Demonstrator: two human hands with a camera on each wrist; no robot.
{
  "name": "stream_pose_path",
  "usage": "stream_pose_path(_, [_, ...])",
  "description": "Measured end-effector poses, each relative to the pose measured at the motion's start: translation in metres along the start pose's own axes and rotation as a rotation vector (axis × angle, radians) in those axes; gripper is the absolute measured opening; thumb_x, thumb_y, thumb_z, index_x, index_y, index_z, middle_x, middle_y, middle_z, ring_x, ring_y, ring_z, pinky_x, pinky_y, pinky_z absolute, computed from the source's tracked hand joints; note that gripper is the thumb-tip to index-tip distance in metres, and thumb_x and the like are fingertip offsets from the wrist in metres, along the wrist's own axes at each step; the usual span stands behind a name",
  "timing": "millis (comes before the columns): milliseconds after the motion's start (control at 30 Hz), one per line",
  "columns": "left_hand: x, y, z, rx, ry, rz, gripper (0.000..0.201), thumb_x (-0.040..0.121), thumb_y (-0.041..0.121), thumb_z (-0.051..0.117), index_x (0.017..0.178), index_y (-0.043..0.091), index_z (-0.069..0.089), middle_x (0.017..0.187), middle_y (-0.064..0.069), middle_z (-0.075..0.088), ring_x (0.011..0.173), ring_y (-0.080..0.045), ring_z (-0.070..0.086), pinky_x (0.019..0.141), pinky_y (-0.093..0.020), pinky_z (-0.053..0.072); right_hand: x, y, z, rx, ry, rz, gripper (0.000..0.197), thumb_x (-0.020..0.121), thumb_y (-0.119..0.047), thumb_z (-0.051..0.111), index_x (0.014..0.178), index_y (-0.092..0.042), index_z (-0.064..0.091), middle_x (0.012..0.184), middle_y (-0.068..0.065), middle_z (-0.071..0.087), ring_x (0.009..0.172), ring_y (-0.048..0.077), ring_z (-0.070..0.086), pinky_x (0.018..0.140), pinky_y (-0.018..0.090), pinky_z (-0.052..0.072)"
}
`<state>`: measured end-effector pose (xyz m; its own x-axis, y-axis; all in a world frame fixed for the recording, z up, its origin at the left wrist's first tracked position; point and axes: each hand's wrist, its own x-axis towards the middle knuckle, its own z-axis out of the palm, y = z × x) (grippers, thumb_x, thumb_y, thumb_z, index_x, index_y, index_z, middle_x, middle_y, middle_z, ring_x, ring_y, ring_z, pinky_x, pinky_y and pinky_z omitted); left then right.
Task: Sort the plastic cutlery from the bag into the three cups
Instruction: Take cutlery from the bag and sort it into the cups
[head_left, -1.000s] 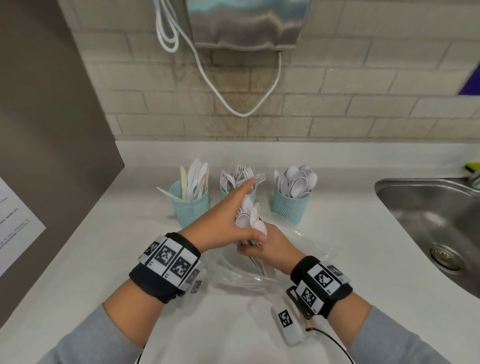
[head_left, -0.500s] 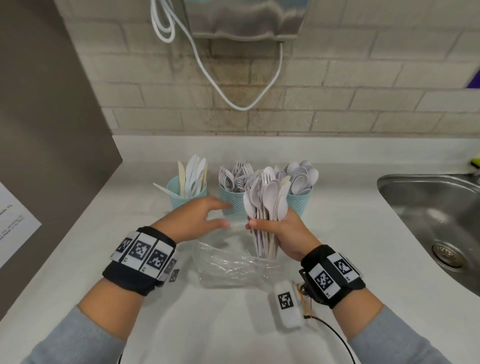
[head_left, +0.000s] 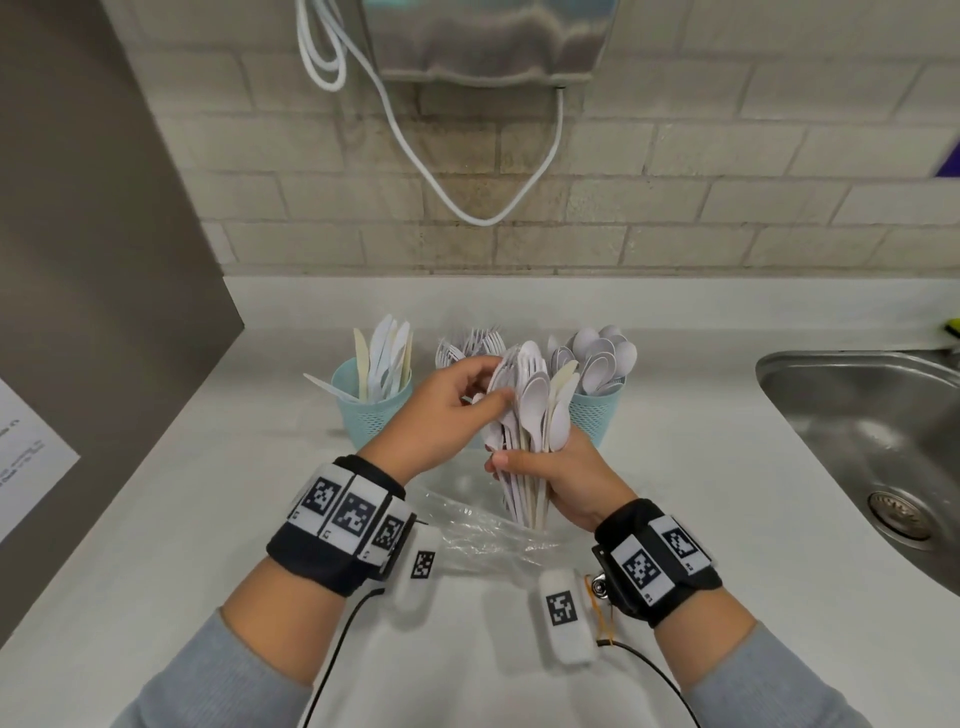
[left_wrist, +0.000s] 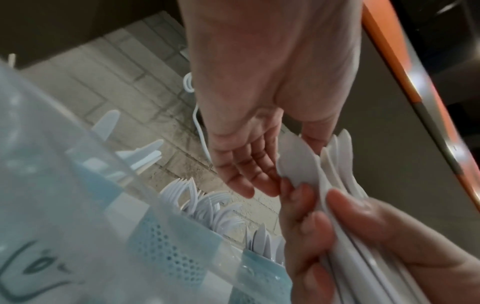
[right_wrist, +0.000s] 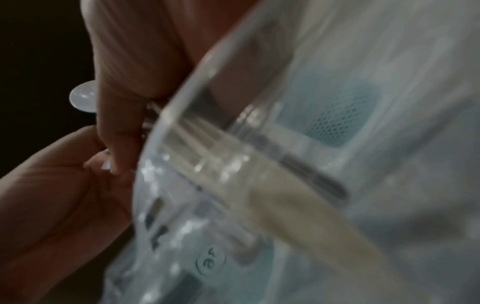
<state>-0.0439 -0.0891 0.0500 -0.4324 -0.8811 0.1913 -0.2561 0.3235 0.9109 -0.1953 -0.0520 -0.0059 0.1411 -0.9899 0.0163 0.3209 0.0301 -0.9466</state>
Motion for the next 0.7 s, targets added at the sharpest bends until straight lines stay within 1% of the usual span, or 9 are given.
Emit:
stream_pose_path(67, [0.001, -0.002, 0.003, 0.067, 0.072, 0.022, 0.018, 0.093, 0.016, 0.053, 0.100, 0.030, 0.061, 0.098, -0.008, 0.069, 0.089, -0.019, 0.065, 0.082, -0.030, 0.050, -0.001, 0.002, 0.002, 0.010, -0.017, 0.011, 0.027, 0.069, 0.009, 0.072, 0.091, -0.006, 0.068, 0.075, 0.009, 0.070, 0.071, 0.023, 0.069, 0.068, 0.031, 0.057])
stream_pose_path(133, [0.001, -0.004, 0.005, 0.076, 0.144, 0.028, 0.014, 0.094, 0.017, 0.050, 0.094, 0.022, 0.062, 0.086, -0.016, 0.066, 0.073, -0.022, 0.059, 0.070, -0.033, 0.047, 0.000, 0.005, 0.003, 0.020, -0.029, 0.028, 0.025, 0.069, 0.006, 0.071, 0.091, -0.005, 0.068, 0.075, 0.009, 0.071, 0.071, 0.022, 0.069, 0.068, 0.031, 0.057])
stream_pose_path(200, [0.001, -0.005, 0.004, 0.072, 0.168, 0.029, 0.012, 0.095, 0.019, 0.049, 0.088, 0.019, 0.060, 0.076, -0.014, 0.060, 0.067, -0.020, 0.052, 0.065, -0.032, 0.043, 0.000, 0.006, 0.003, 0.027, -0.026, 0.038, 0.024, 0.069, 0.004, 0.071, 0.092, -0.005, 0.067, 0.074, 0.010, 0.071, 0.070, 0.022, 0.069, 0.068, 0.032, 0.057])
stream_pose_path(300, [0.001, -0.002, 0.003, 0.120, 0.097, 0.004, 0.005, 0.096, 0.025, 0.048, 0.096, 0.025, 0.053, 0.082, 0.005, 0.061, 0.076, -0.012, 0.058, 0.070, -0.026, 0.044, 0.001, 0.008, 0.003, 0.027, -0.045, 0.057, 0.026, 0.068, 0.000, 0.072, 0.093, -0.004, 0.066, 0.075, 0.010, 0.069, 0.070, 0.022, 0.067, 0.067, 0.032, 0.056])
stream_pose_path(333, [0.002, -0.002, 0.003, 0.148, 0.083, -0.008, 0.005, 0.096, 0.025, 0.047, 0.099, 0.025, 0.051, 0.084, 0.008, 0.059, 0.078, -0.009, 0.057, 0.069, -0.023, 0.044, 0.000, 0.009, 0.003, 0.025, -0.053, 0.062, 0.025, 0.069, -0.001, 0.071, 0.093, -0.004, 0.066, 0.075, 0.010, 0.069, 0.070, 0.022, 0.067, 0.067, 0.032, 0.056])
stream_pose_path(467, [0.007, 0.000, 0.001, 0.120, 0.197, -0.039, 0.006, 0.098, 0.023, 0.045, 0.101, 0.021, 0.049, 0.085, 0.006, 0.057, 0.076, -0.008, 0.055, 0.069, -0.026, 0.042, 0.000, 0.012, 0.003, 0.005, -0.067, 0.074, 0.022, 0.072, -0.003, 0.071, 0.093, -0.005, 0.067, 0.077, 0.012, 0.069, 0.072, 0.023, 0.066, 0.067, 0.032, 0.056])
stream_pose_path(567, [0.010, 0.002, 0.001, -0.087, 0.315, -0.079, 0.007, 0.097, 0.018, 0.045, 0.096, 0.021, 0.051, 0.090, -0.001, 0.062, 0.084, -0.016, 0.062, 0.079, -0.032, 0.050, 0.000, 0.011, 0.001, 0.010, -0.068, 0.087, 0.022, 0.072, -0.004, 0.069, 0.094, -0.003, 0.065, 0.073, 0.011, 0.068, 0.068, 0.021, 0.066, 0.065, 0.031, 0.056])
stream_pose_path(633, [0.009, 0.002, 0.006, -0.268, 0.318, -0.111, 0.009, 0.097, 0.017, 0.046, 0.095, 0.022, 0.053, 0.090, -0.002, 0.066, 0.085, -0.017, 0.065, 0.080, -0.033, 0.052, 0.000, 0.009, -0.001, 0.011, -0.068, 0.092, 0.023, 0.071, -0.004, 0.068, 0.094, -0.001, 0.064, 0.071, 0.010, 0.067, 0.066, 0.019, 0.065, 0.063, 0.030, 0.056])
stream_pose_path(700, [0.007, 0.000, 0.010, -0.379, 0.267, -0.130, 0.013, 0.097, 0.019, 0.048, 0.106, 0.019, 0.057, 0.101, -0.004, 0.068, 0.096, -0.016, 0.066, 0.086, -0.032, 0.052, -0.001, 0.008, -0.002, -0.002, -0.069, 0.086, 0.023, 0.071, -0.004, 0.068, 0.093, 0.000, 0.063, 0.069, 0.009, 0.067, 0.063, 0.019, 0.064, 0.062, 0.029, 0.055])
